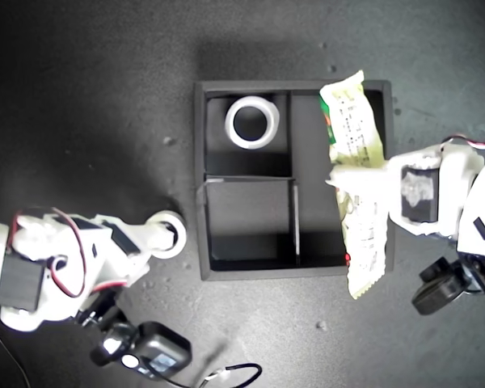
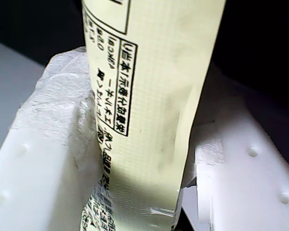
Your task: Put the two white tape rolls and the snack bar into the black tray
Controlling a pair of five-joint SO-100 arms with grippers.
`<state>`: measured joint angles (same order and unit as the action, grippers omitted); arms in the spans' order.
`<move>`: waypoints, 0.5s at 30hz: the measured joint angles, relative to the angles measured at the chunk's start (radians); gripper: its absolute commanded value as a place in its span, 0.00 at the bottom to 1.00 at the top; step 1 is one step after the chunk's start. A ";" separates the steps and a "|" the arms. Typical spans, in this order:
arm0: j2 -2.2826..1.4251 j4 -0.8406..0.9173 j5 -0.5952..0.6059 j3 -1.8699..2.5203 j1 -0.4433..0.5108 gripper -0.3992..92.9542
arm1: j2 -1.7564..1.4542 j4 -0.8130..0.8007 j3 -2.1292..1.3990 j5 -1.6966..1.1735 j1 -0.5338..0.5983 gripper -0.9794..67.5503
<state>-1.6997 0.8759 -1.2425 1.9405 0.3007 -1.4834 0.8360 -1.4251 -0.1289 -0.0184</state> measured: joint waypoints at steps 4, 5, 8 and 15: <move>0.014 0.000 0.000 0.000 -0.006 0.15 | 0.008 0.000 0.000 0.000 0.000 0.01; 0.017 -0.002 0.000 0.000 -0.014 0.15 | 0.008 0.000 0.000 0.000 0.000 0.01; 0.032 -0.018 0.000 0.000 -0.017 0.15 | 0.008 0.000 -0.002 0.000 -0.003 0.01; 0.077 -0.049 -0.006 0.000 -0.006 0.15 | 0.008 -0.029 -0.031 0.014 -0.031 0.01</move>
<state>-1.6230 0.8268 -1.2487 1.9405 0.2945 -1.4757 0.8069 -1.4557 -0.1150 -0.0491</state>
